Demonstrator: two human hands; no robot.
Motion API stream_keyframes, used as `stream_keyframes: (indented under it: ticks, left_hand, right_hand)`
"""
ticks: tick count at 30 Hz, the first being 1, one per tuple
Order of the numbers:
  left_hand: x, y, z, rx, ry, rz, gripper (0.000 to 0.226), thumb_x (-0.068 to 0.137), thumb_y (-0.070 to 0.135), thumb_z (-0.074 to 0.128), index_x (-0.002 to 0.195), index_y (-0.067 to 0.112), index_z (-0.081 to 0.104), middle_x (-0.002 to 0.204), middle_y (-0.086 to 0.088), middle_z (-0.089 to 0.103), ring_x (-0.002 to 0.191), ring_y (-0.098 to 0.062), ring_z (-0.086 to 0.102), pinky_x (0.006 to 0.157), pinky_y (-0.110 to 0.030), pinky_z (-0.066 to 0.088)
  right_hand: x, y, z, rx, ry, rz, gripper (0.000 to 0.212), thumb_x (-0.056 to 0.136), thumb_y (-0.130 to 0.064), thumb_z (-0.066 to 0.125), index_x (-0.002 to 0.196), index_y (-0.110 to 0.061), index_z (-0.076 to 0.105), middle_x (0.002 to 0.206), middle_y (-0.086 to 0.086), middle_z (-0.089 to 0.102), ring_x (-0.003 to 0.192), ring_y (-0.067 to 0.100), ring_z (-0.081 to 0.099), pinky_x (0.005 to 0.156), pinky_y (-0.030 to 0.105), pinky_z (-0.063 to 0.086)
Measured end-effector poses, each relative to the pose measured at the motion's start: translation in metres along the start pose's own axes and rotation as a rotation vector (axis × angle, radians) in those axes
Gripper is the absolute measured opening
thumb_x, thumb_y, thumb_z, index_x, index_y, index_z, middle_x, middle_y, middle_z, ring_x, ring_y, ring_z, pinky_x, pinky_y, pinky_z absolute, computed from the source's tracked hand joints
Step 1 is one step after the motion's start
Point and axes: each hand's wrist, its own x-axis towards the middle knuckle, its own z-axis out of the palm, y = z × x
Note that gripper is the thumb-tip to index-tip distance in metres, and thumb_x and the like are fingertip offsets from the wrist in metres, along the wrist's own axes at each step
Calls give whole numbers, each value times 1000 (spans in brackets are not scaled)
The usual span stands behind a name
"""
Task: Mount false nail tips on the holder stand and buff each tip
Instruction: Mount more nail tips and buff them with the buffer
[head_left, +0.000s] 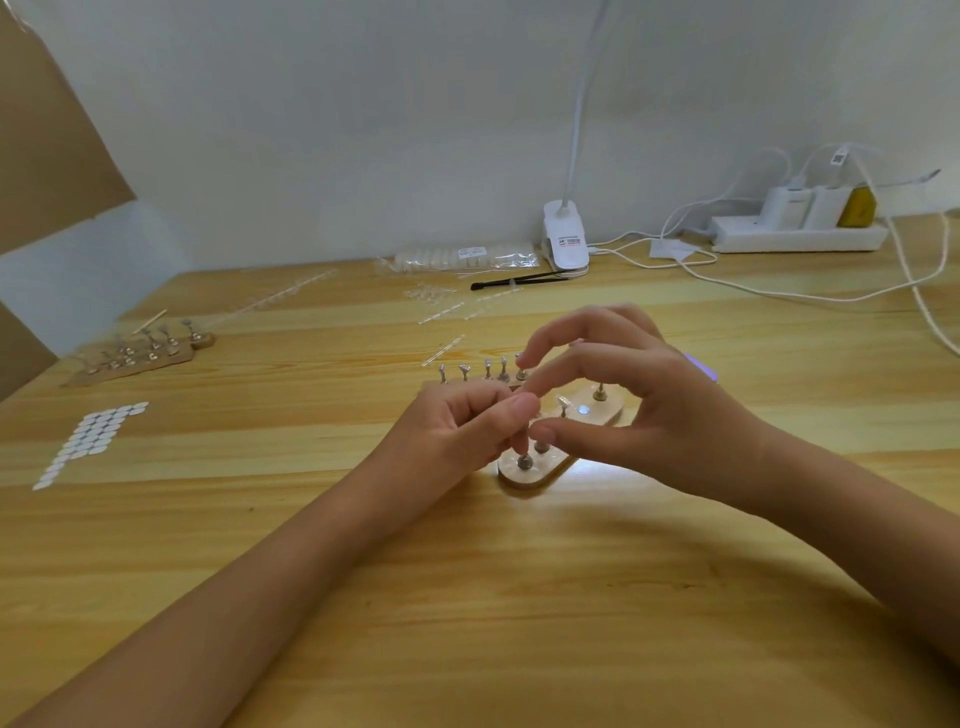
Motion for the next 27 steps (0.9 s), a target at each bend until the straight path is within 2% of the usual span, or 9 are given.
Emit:
stream_keyframes:
  ticks: [4, 6, 8, 11, 13, 15, 19, 24, 27]
  left_hand:
    - [3, 0, -1, -11, 96, -64, 51, 81, 68, 44, 64, 28, 70, 51, 9, 42, 51, -12, 32, 50, -19, 30]
    - [4, 0, -4, -25, 155, -89, 54, 83, 69, 43, 65, 26, 71, 51, 6, 41, 51, -12, 32, 51, -17, 32]
    - [5, 0, -6, -32, 190, -99, 53, 89, 65, 44, 64, 26, 70, 52, 6, 41, 51, -11, 33, 52, -15, 34]
    - [5, 0, -5, -44, 194, -98, 58, 95, 63, 39, 65, 24, 70, 53, 5, 42, 51, -10, 34, 52, -15, 34]
    - [4, 1, -4, -48, 190, -95, 56, 90, 62, 40, 67, 20, 70, 52, 5, 42, 50, -10, 34, 51, -14, 34]
    - [4, 1, -4, -39, 184, -94, 55, 86, 60, 40, 69, 17, 69, 52, 5, 43, 50, -10, 34, 52, -14, 34]
    - [4, 2, -4, -41, 188, -93, 55, 86, 60, 40, 71, 15, 69, 52, 6, 43, 50, -9, 34, 52, -14, 35]
    - [4, 1, -4, -41, 174, -88, 55, 87, 59, 40, 72, 15, 69, 52, 6, 44, 50, -9, 35, 53, -12, 37]
    - [4, 1, -4, -35, 168, -89, 55, 87, 59, 39, 72, 15, 69, 52, 6, 44, 50, -8, 36, 53, -12, 37]
  right_hand:
    - [3, 9, -9, 17, 104, 38, 25, 81, -41, 66, 100, -27, 72, 111, -12, 62, 115, 10, 46, 100, 17, 31]
    - [4, 21, -17, -29, 157, 91, 26, 81, -47, 62, 102, -33, 69, 110, -14, 61, 116, 14, 47, 99, 14, 30]
    - [4, 34, -25, -122, 180, 134, 27, 81, -47, 60, 101, -33, 68, 109, -10, 61, 116, 23, 47, 98, 14, 27]
    - [1, 50, -30, -227, 107, 188, 27, 80, -43, 61, 102, -31, 72, 112, -8, 59, 122, 25, 40, 97, 25, 26]
    - [-1, 55, -29, -229, 44, 196, 29, 79, -44, 61, 102, -32, 72, 115, -9, 58, 124, 21, 36, 98, 31, 25]
    - [-2, 57, -25, -213, 2, 187, 28, 78, -44, 62, 101, -33, 72, 115, -10, 58, 124, 18, 33, 99, 29, 24]
    - [-3, 60, -17, -198, -46, 168, 31, 77, -43, 62, 101, -28, 75, 114, -10, 58, 121, 16, 34, 98, 11, 21]
    - [-6, 64, -12, -183, -89, 192, 31, 75, -50, 62, 102, -39, 70, 117, -11, 58, 121, 12, 32, 101, 30, 26]
    - [-7, 66, -15, -174, -117, 231, 51, 71, -63, 58, 116, -41, 65, 121, -15, 54, 123, 10, 29, 102, 30, 25]
